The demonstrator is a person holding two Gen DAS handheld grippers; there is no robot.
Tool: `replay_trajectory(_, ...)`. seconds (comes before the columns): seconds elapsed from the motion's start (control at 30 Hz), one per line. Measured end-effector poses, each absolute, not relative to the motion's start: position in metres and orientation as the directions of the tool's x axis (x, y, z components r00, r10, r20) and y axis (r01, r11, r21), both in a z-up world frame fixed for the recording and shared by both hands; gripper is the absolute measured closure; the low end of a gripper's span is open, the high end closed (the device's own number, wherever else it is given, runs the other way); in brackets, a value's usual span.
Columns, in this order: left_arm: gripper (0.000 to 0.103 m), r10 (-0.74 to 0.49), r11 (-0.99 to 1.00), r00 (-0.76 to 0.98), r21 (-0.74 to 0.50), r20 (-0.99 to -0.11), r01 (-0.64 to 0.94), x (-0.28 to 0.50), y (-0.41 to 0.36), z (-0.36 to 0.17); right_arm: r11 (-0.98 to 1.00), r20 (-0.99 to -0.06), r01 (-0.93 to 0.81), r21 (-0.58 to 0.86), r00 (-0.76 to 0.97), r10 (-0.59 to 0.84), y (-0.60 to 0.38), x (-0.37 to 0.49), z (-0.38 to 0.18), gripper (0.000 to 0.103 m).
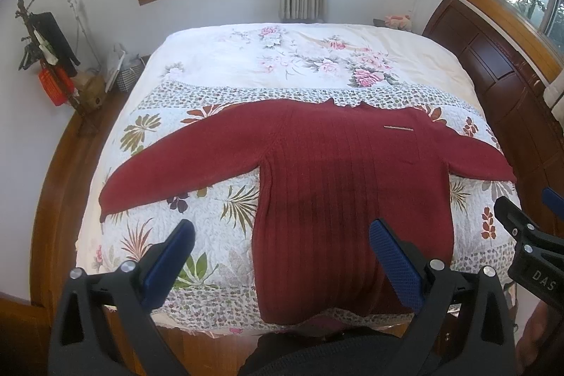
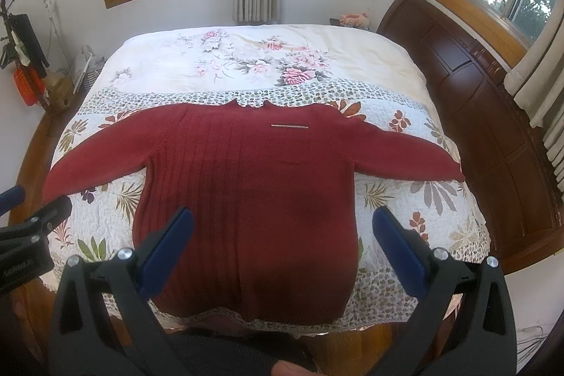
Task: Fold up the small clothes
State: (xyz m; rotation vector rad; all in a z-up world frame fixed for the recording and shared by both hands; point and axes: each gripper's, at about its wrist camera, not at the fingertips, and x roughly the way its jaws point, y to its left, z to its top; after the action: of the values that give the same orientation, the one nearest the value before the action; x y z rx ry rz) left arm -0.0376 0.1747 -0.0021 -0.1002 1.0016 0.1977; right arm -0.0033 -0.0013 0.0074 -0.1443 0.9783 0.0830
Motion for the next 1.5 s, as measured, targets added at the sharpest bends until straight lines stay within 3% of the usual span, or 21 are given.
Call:
replay_trajectory(0.87,0.003,0.119,0.977,0.525,0.007,-0.842,-0.211,-0.036,0.175,-0.002,0.988,-0.829,-0.134,-0.081,0.559,0.008,-0.002,-0.002,0.007,0.002)
replay_trajectory(1.03,0.003,0.137,0.984,0.628,0.032,-0.766,-0.176,-0.038,0.170,-0.001,0.984,-0.755,-0.136,-0.115,0.656,0.003,-0.005,-0.001,0.005,0.002)
replay_trajectory(1.13,0.003,0.042,0.997,0.693,-0.011,-0.720,-0.072,-0.034,0.166,-0.011,0.974,-0.688,-0.192,-0.117,0.723,0.060,-0.026,0.010,-0.010,0.002)
replay_trajectory(1.2,0.003,-0.026,0.998,0.681,-0.055,-0.732,-0.021,-0.023,0.161,-0.021,0.982,-0.723,-0.143,-0.126,0.691,0.008,-0.047,0.028,-0.027,0.002)
replay_trajectory(1.33,0.003,-0.130,0.991,0.688,-0.089,-0.714,0.095,-0.009,0.140,-0.036,1.000,-0.810,0.012,-0.011,0.586,-0.016,-0.130,0.070,-0.068,0.002)
replay_trajectory(1.5,0.003,-0.255,0.966,0.633,-0.212,-0.731,0.145,0.019,0.113,-0.050,0.966,-0.837,0.241,0.097,0.544,-0.051,-0.245,0.099,-0.102,0.002)
